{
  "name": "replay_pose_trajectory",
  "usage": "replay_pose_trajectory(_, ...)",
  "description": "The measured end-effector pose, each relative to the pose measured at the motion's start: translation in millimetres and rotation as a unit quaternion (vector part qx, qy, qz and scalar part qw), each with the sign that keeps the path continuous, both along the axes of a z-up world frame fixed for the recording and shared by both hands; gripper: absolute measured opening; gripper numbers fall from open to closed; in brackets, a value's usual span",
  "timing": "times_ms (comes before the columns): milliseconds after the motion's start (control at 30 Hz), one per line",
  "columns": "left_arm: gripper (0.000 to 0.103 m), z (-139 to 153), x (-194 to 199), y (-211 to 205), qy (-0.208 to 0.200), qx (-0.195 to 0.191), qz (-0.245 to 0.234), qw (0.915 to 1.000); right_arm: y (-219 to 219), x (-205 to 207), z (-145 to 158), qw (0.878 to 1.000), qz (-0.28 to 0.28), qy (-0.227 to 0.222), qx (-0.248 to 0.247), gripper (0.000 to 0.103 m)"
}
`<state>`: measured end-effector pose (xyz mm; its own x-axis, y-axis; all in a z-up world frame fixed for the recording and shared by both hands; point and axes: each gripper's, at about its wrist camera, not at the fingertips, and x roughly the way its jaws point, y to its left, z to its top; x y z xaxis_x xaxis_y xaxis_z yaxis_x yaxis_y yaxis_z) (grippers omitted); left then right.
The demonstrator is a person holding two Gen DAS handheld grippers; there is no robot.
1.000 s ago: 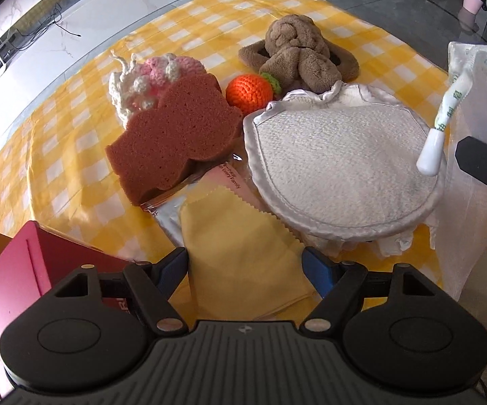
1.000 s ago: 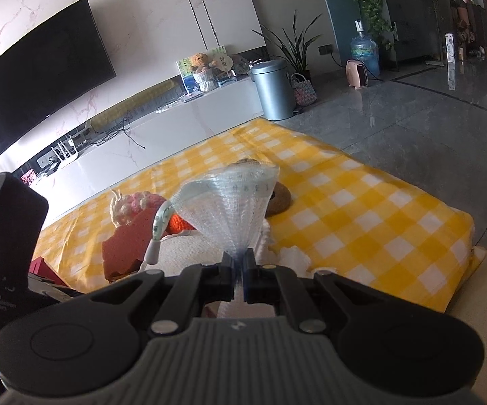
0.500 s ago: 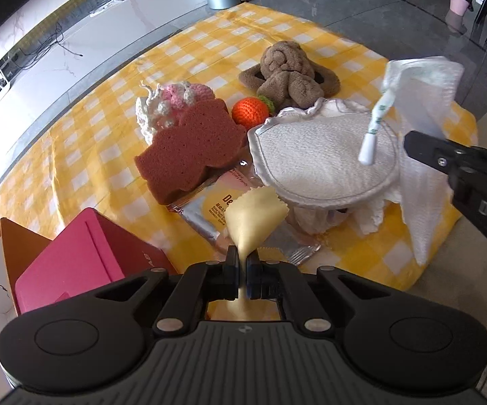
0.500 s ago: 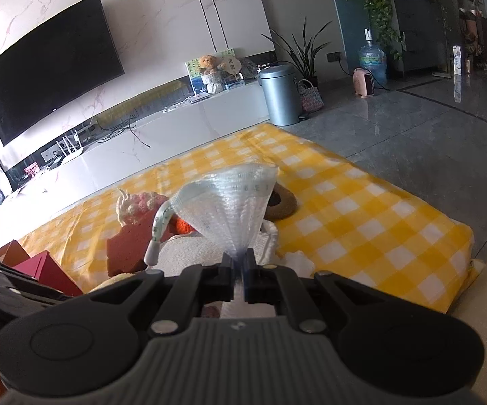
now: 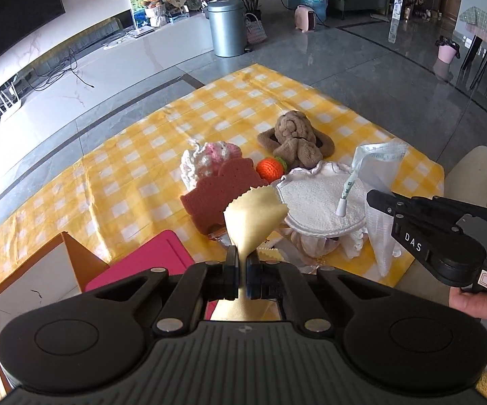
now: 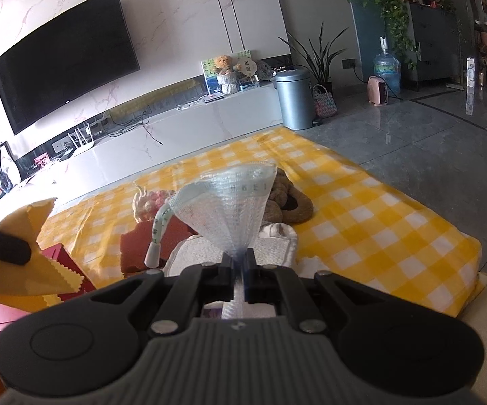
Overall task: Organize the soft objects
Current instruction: 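Carry the yellow cloth with the left gripper while the right gripper carries the mesh bag to the white box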
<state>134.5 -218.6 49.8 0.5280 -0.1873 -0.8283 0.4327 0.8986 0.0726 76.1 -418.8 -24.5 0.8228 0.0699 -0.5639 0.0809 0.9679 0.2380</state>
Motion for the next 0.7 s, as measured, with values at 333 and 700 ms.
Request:
replay_pose_trajectory(333,0.004,22.9,-35.4,80.8,-0.049,-0.020,0.066,0.9964,26.8,-17.0,35.4,0.995,0.060,-0.078,0.028,0.002)
replay_pose_trajectory(700,0.004,9.3,-92.7,188.4,-0.074,-0.032,0.146,0.9860,119.3,-37.0,78.2,0.962,0.215,-0.143,0.090,0.002)
